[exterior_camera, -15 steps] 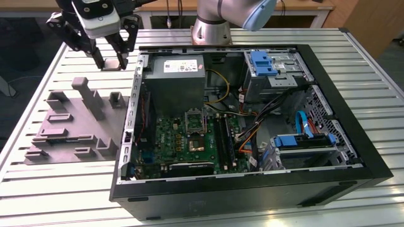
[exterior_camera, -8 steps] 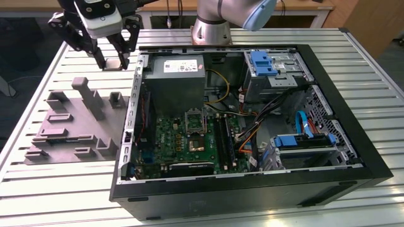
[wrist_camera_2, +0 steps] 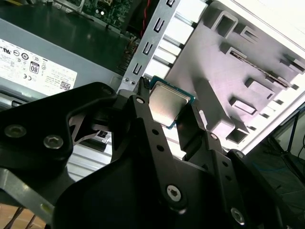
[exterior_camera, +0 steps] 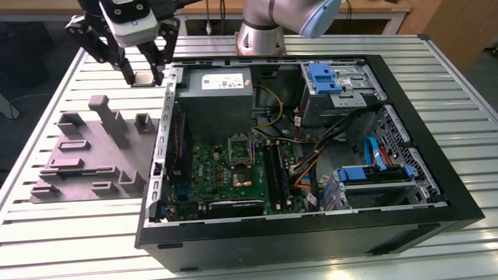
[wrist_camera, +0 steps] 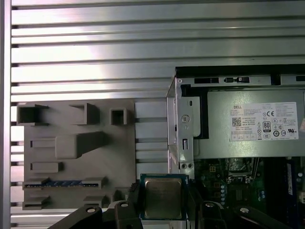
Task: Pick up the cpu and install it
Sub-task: 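Pick up the cpu and move it towards the insertion slot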
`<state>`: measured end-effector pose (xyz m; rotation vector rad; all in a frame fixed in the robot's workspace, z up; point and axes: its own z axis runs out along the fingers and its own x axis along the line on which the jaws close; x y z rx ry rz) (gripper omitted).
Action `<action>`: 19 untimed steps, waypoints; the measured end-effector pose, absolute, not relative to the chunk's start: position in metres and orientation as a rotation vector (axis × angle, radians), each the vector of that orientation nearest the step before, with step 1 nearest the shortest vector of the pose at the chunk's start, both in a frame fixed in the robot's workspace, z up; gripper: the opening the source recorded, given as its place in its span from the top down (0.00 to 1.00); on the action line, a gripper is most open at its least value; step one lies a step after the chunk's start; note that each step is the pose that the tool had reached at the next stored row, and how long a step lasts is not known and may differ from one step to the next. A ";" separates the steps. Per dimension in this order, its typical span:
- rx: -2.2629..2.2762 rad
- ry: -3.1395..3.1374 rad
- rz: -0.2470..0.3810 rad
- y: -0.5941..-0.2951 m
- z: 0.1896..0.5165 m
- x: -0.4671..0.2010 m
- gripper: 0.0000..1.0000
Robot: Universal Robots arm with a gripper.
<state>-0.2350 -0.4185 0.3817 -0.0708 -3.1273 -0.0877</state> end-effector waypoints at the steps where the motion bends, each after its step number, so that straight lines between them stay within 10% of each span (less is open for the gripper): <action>1: -0.071 -3.127 -0.088 -0.419 0.382 -0.235 0.53; 19: -0.073 -3.127 -0.088 -0.423 0.382 -0.223 0.53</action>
